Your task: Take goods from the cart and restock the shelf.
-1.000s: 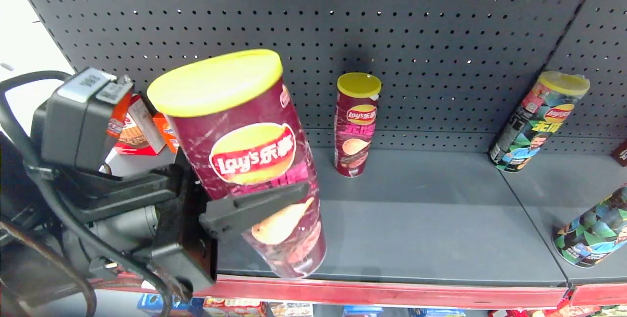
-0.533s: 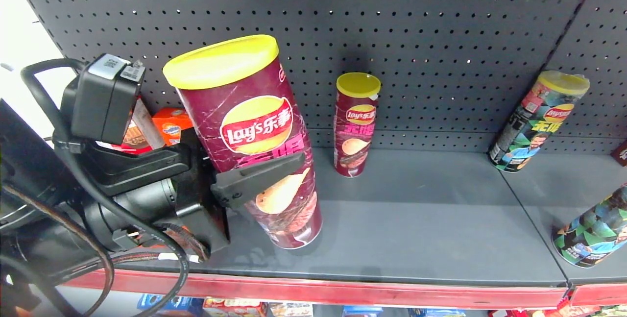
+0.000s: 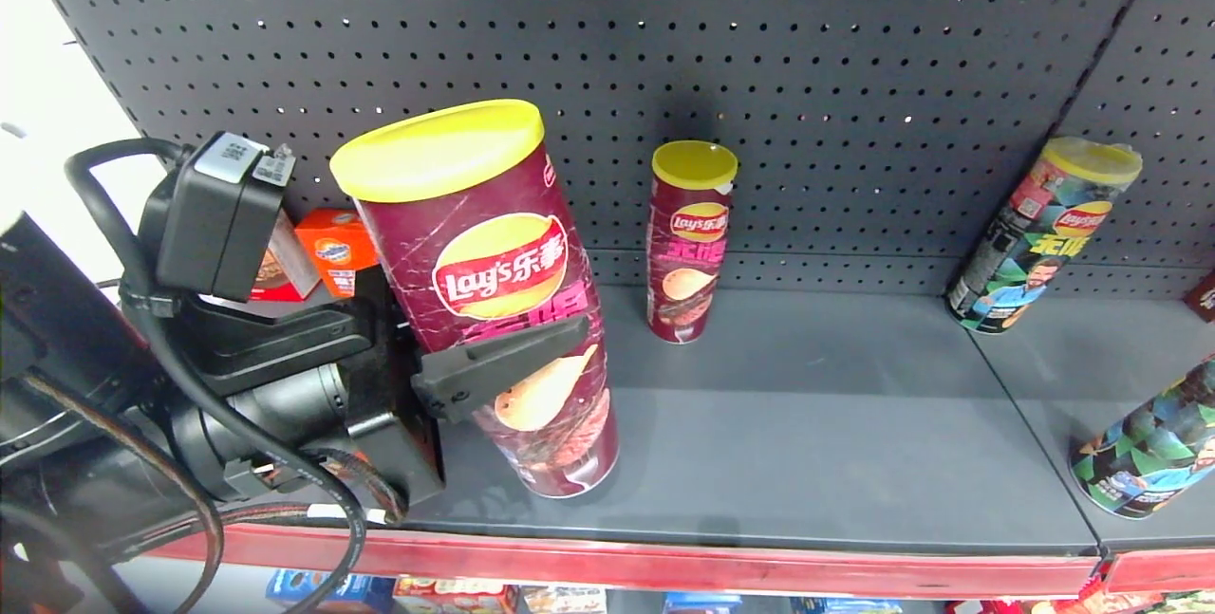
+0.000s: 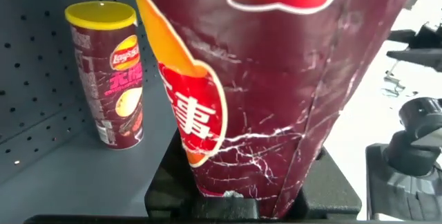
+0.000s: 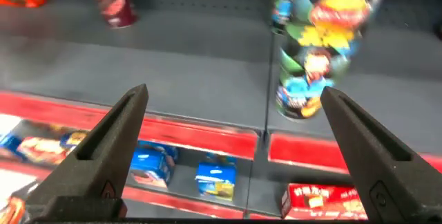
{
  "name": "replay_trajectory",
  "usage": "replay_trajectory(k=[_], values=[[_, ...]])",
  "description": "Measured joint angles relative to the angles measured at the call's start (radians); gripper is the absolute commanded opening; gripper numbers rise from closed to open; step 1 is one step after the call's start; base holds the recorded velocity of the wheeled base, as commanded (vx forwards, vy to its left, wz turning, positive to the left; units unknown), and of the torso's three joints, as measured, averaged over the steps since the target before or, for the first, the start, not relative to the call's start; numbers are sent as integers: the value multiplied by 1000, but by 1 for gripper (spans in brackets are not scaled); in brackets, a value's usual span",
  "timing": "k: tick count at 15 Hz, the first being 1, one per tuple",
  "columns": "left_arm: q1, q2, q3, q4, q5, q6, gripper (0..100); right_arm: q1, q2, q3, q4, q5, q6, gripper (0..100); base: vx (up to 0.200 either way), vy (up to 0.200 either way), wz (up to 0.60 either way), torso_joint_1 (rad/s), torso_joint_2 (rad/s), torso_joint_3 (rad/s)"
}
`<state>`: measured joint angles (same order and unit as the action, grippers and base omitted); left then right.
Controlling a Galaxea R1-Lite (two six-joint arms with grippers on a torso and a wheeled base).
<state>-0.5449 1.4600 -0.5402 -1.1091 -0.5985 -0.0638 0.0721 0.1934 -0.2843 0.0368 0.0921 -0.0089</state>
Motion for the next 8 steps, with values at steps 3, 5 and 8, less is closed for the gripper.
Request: replay_trajectory(k=[3,5,8], values=[[7,4,3,-7,0,0,0,63,120,-89,17,89,-44,100,0,0,0,0,0,0],[9,4,4,-10,0,0,0,104,208,-142,18,163,-64,100,0,0,0,0,0,0],[21,6,4,-10,0,0,0,203,326,-201,19,190,-69,100,0,0,0,0,0,0]])
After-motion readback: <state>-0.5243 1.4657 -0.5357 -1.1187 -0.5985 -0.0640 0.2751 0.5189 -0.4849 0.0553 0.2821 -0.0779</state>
